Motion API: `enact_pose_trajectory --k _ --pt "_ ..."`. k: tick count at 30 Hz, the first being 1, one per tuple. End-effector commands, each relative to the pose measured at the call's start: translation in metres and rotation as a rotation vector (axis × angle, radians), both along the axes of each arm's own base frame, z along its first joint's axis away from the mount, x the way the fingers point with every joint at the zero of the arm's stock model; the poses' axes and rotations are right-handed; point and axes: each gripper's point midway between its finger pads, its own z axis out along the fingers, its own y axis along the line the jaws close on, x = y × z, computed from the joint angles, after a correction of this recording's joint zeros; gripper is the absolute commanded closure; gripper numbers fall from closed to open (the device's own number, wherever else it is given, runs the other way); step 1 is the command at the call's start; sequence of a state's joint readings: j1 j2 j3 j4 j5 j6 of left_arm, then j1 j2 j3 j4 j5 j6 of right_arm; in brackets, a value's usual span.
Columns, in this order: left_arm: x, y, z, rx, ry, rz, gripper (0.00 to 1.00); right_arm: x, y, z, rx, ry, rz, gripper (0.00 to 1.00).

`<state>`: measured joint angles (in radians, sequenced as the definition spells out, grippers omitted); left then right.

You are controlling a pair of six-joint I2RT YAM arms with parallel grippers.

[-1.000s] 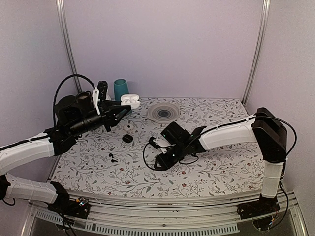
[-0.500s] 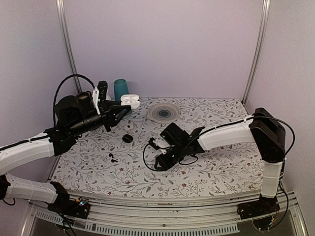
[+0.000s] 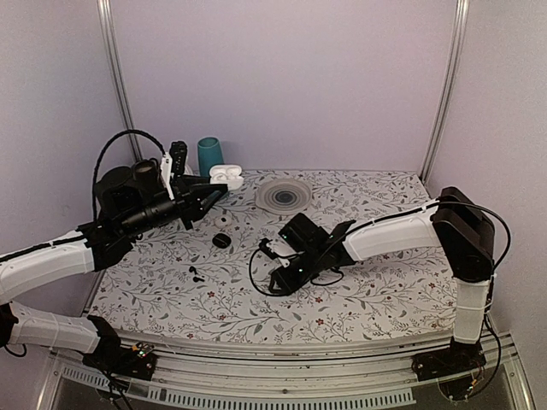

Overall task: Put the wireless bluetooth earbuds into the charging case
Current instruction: Pick up the right earbud from the center of the board.

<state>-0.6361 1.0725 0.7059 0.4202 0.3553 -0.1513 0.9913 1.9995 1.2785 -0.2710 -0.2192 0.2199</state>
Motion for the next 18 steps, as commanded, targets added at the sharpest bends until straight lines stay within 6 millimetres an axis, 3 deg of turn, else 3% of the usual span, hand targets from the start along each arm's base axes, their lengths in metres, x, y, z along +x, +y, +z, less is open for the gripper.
enact_pose_trajectory --k 1,18 --pt "0.0004 0.0049 0.0005 -0.004 0.004 0.008 1.0 0.011 0.0031 -0.0005 0.01 -0.022 -0.009 0.67" --pt "0.0014 0.004 -0.0004 -0.001 0.006 0.007 1.0 0.0181 -0.0033 -0.005 0.011 -0.018 -0.027 0.68"
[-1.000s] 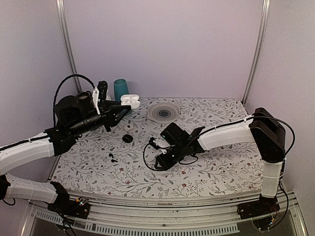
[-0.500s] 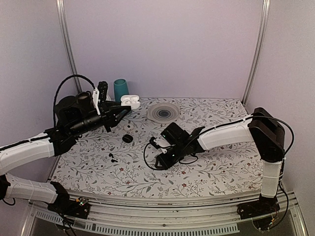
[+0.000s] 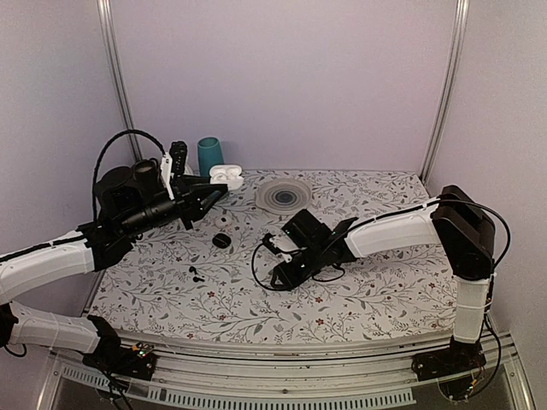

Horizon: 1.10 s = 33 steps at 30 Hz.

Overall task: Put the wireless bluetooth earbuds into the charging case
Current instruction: Pick up the right earbud from the center of the board.

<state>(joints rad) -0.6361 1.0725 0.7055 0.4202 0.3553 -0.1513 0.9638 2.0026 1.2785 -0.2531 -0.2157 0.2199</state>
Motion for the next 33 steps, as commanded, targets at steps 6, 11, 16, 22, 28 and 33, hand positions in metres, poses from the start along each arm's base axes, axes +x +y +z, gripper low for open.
enact_pose_trajectory --k 6,11,16,22,28,33 --pt "0.002 0.003 -0.001 -0.002 0.008 0.006 1.0 0.004 0.0 -0.008 -0.001 -0.003 0.003 0.68" --pt "0.002 0.004 0.0 -0.002 0.006 0.006 1.0 0.005 0.0 0.005 0.014 -0.02 -0.005 0.69" --pt "0.002 0.003 -0.001 -0.002 0.008 0.006 1.0 0.002 0.0 0.013 0.026 -0.017 0.013 0.69" --pt "0.003 0.003 -0.001 -0.003 0.008 0.005 1.0 -0.009 0.001 0.015 0.026 -0.011 0.045 0.69" --pt "0.003 0.001 -0.001 -0.004 0.012 -0.005 1.0 -0.01 0.002 0.011 0.02 -0.011 0.058 0.69" --pt "0.003 0.001 0.0 -0.001 0.011 -0.003 1.0 -0.009 0.006 0.011 0.027 -0.01 0.066 0.69"
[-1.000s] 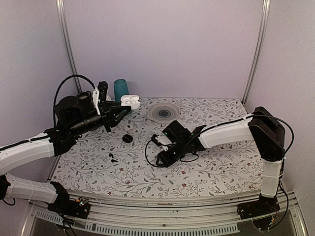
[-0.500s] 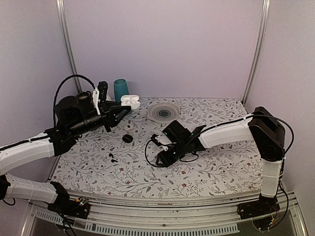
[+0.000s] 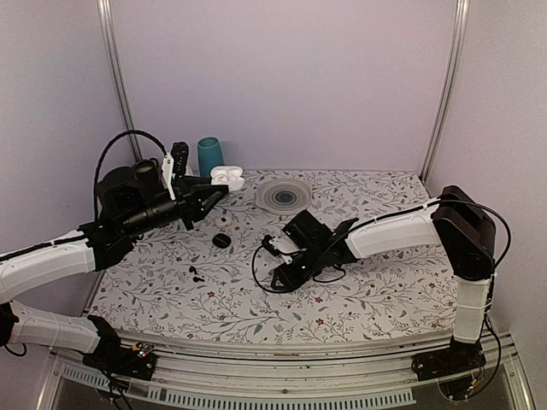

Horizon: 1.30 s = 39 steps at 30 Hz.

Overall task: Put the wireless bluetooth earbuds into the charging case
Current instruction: Pick up the right earbud from the center of the board.

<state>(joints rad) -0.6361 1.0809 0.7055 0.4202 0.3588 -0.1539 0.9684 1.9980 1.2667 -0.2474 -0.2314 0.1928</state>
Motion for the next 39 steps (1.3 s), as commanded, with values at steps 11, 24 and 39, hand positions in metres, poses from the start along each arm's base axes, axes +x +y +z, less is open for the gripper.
enact_pose_trajectory --k 11,24,39 --pt "0.002 0.003 0.003 -0.002 -0.001 0.005 1.0 -0.002 0.004 0.026 0.034 -0.027 0.02 0.69" --pt "0.003 0.0 0.003 -0.001 0.003 -0.004 1.0 -0.012 0.009 0.017 0.029 -0.005 0.057 0.69" --pt "0.003 0.002 0.003 0.0 0.005 0.002 1.0 -0.002 0.009 0.001 0.003 -0.01 0.027 0.69"
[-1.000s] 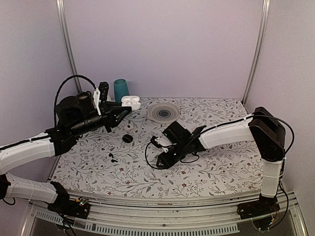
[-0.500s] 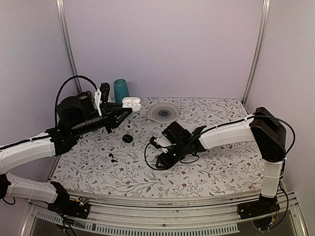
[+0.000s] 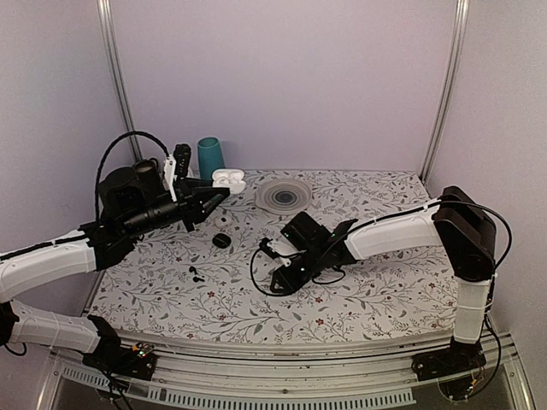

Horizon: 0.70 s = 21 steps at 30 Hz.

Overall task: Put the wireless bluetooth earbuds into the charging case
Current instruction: Pick up the right earbud from the center of the board.

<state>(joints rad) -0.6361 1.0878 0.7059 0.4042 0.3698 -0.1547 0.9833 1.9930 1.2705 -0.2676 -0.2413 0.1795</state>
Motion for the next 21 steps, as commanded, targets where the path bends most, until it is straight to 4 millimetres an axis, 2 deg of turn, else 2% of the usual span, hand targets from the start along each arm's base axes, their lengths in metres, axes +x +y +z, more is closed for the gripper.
enact_pose_trajectory --k 1,7,14,21 --pt "0.003 0.005 0.009 -0.013 -0.015 0.015 1.0 0.007 0.007 -0.001 0.008 -0.014 -0.003 0.69" --pt "0.003 0.005 0.009 -0.014 -0.015 0.015 1.0 0.009 0.003 -0.006 -0.003 -0.015 -0.016 0.7" --pt "0.003 0.005 0.009 -0.014 -0.016 0.015 1.0 0.016 0.0 0.0 0.008 -0.033 -0.041 0.7" --pt "0.002 0.005 0.01 -0.014 -0.017 0.015 1.0 0.019 -0.002 -0.006 -0.002 -0.023 -0.046 0.7"
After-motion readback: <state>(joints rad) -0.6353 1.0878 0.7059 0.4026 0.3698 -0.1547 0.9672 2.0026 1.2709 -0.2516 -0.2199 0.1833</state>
